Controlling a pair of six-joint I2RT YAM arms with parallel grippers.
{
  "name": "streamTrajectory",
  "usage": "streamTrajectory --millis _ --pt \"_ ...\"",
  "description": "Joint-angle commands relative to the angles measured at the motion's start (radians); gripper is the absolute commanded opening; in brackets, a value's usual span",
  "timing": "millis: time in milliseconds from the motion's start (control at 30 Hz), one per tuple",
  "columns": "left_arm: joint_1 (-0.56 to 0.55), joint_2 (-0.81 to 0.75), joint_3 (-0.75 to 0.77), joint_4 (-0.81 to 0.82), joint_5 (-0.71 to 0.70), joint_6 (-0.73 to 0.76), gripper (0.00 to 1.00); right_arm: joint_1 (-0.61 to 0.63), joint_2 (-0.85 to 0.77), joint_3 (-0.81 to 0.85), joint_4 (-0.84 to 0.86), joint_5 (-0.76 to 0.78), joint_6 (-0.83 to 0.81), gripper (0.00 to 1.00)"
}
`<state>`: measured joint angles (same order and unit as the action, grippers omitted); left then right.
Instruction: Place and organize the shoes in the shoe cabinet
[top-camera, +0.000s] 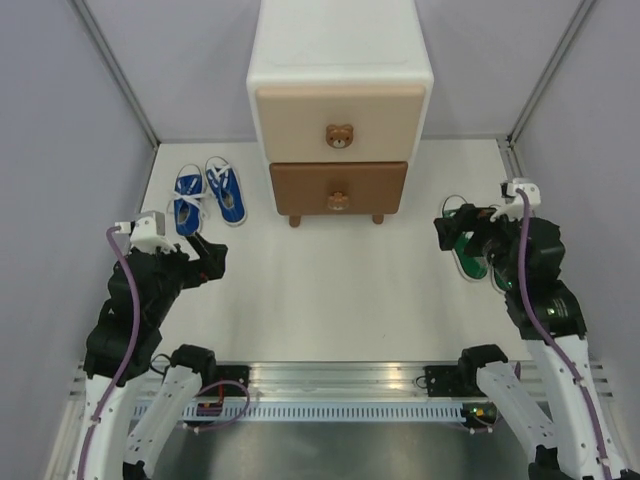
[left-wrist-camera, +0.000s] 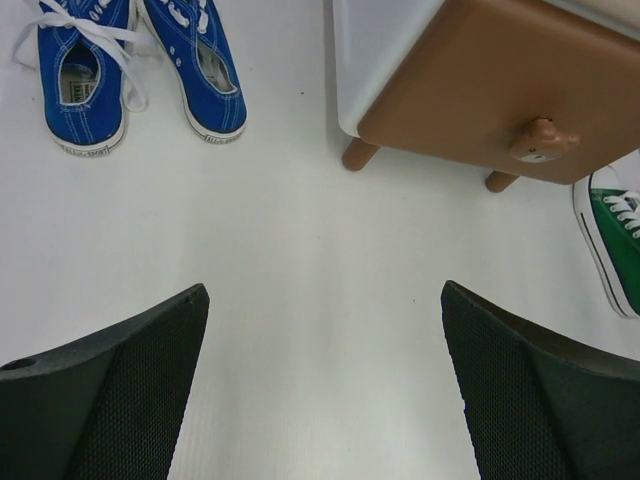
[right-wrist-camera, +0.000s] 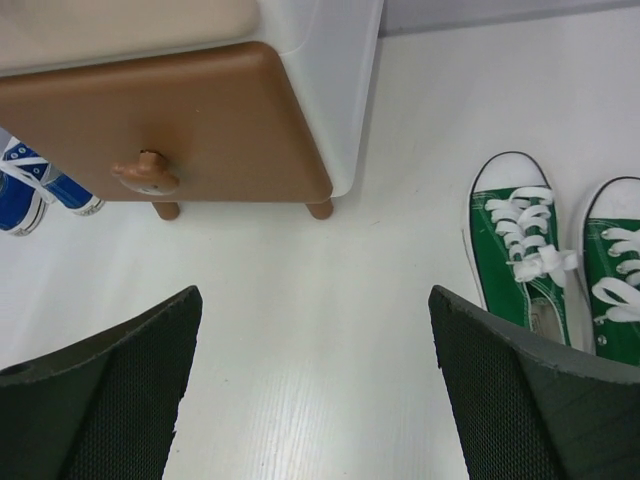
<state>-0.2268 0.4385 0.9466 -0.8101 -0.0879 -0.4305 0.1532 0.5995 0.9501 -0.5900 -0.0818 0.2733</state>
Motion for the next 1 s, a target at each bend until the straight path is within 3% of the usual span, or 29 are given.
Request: streamTrajectory --millis 0,100,200,433,800,967 --pt "-0.002 0.097 -0.014 0.107 0.040 0.099 1.00 0.002 0.160 -0.022 0.183 -0.068 0.026 0.98" --pt "-0.003 0.153 -0.048 0.147 0.037 0.122 1.00 0.017 0.238 -0.085 0.335 -0.033 0.052 0.98" --pt "-0.002 0.193 -0.066 0.152 0.039 0.115 1.00 0.100 0.325 -0.102 0.413 0.117 0.052 0.98" --pt "-0.002 0.134 -0.209 0.233 0.014 0.079 1.00 0.391 0.506 -0.105 0.606 0.362 0.052 0.98" --pt "-0.002 0.071 -0.253 0.244 -0.078 0.096 1.00 0.693 0.772 0.065 0.720 0.694 0.029 0.98" --pt "-0.002 0.072 -0.253 0.243 -0.079 0.099 1.00 0.729 0.873 0.128 0.739 0.763 0.055 0.98"
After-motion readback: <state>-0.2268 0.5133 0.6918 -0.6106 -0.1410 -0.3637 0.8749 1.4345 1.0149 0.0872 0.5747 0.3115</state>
